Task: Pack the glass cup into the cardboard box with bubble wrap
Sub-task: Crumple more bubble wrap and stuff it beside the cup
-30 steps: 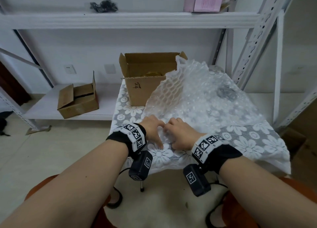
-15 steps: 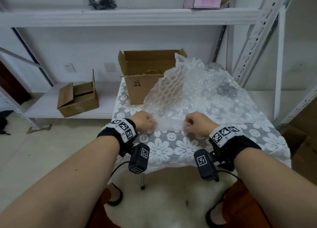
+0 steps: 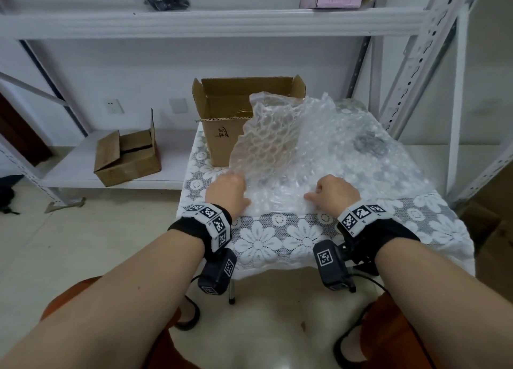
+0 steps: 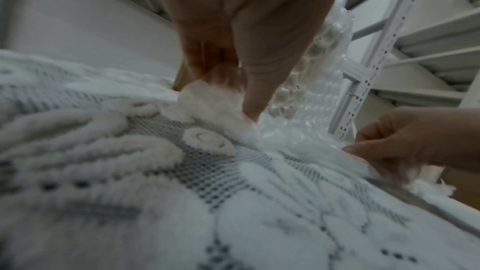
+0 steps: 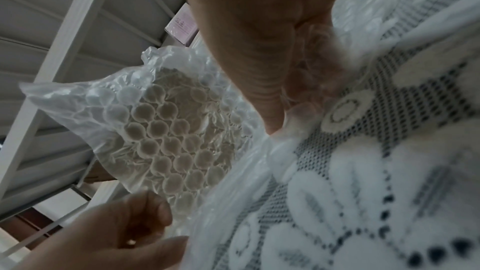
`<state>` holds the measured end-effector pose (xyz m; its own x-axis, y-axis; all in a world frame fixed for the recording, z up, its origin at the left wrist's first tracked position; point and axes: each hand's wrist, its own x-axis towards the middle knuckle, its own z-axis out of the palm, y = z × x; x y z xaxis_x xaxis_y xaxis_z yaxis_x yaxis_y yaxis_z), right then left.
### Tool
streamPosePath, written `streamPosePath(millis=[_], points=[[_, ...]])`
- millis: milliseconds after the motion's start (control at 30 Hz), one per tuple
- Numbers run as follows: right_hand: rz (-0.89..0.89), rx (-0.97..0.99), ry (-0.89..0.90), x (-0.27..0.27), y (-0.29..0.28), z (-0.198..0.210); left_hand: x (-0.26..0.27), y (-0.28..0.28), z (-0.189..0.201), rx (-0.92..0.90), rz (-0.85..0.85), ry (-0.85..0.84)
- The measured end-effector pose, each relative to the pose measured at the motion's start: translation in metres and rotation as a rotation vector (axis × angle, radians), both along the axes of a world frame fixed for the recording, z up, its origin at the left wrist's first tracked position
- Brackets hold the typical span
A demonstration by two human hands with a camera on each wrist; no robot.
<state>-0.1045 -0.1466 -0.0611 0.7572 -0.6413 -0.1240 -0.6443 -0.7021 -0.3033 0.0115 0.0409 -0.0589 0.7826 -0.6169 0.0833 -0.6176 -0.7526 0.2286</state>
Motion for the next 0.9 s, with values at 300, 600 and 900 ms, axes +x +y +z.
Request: streamPosePath(millis=[300,600,900], points=[[-0.006,0.027,-0.028,0.002,-0.006,-0.008,-0.013,-0.011,-0.006,-0.066,-0.29,0.07],[-0.065,-0.131,-0.02,-0.007,-0.007,-0.015,-0.01,-0.01,-0.008,0.059,-0.237,0.139],[0.409,-0.379,-0.362,-0.006,0.008,-0.016,-0.007,-0.017,-0.006,0.042,-0.198,0.17]])
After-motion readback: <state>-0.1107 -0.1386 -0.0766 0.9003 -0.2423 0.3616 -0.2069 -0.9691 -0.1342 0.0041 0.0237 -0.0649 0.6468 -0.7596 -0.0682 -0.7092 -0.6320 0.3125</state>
